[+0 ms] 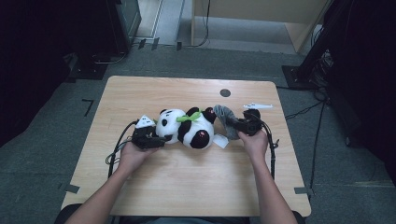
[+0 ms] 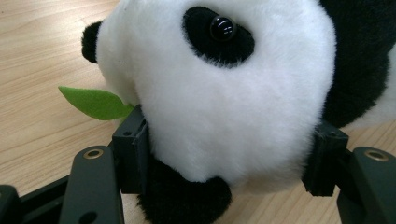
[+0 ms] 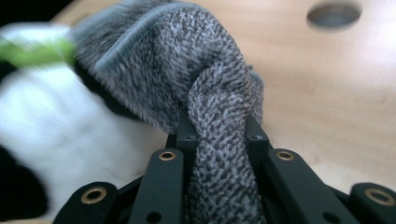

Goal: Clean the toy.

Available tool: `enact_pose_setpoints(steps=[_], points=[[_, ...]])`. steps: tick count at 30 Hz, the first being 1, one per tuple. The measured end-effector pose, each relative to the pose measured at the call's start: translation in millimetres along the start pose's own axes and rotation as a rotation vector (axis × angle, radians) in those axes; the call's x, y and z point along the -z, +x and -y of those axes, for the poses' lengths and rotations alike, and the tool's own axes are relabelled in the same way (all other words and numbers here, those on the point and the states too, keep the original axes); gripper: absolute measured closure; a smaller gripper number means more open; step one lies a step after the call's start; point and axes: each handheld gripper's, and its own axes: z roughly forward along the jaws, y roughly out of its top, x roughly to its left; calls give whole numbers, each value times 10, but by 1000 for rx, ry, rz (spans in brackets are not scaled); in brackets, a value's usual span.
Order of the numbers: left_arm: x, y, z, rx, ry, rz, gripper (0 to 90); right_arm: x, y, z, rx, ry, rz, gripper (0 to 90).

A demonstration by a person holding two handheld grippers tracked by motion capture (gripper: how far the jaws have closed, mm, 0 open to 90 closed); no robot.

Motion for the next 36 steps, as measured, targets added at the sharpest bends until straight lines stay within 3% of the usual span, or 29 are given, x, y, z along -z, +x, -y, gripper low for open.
enact_pose_setpoints(steps=[4, 11, 16, 21, 24, 26, 30, 36], points=[[0, -2, 0, 0, 1, -1, 331, 165, 135, -110, 30, -80, -25, 763], [-7, -10, -4, 4, -2, -3, 331, 200, 517, -301, 155, -125, -68, 759], [-8, -26, 4, 6, -6, -9, 330, 134, 742, -395, 219, -134, -113, 757], [-8, -30, 11, 3, -7, -11, 330, -61, 871, -395, 253, -77, -164, 755], [-8, -32, 15, -1, -6, -14, 330, -187, 900, -346, 262, -34, -188, 750], [-7, -33, 16, -11, -1, -15, 331, -278, 884, -295, 269, 3, -179, 748], [-8, -46, 20, -17, -2, -15, 331, -309, 771, -239, 216, 19, -198, 750], [-12, -49, 12, -14, -1, -16, 331, -303, 662, -157, 207, 3, -185, 752]])
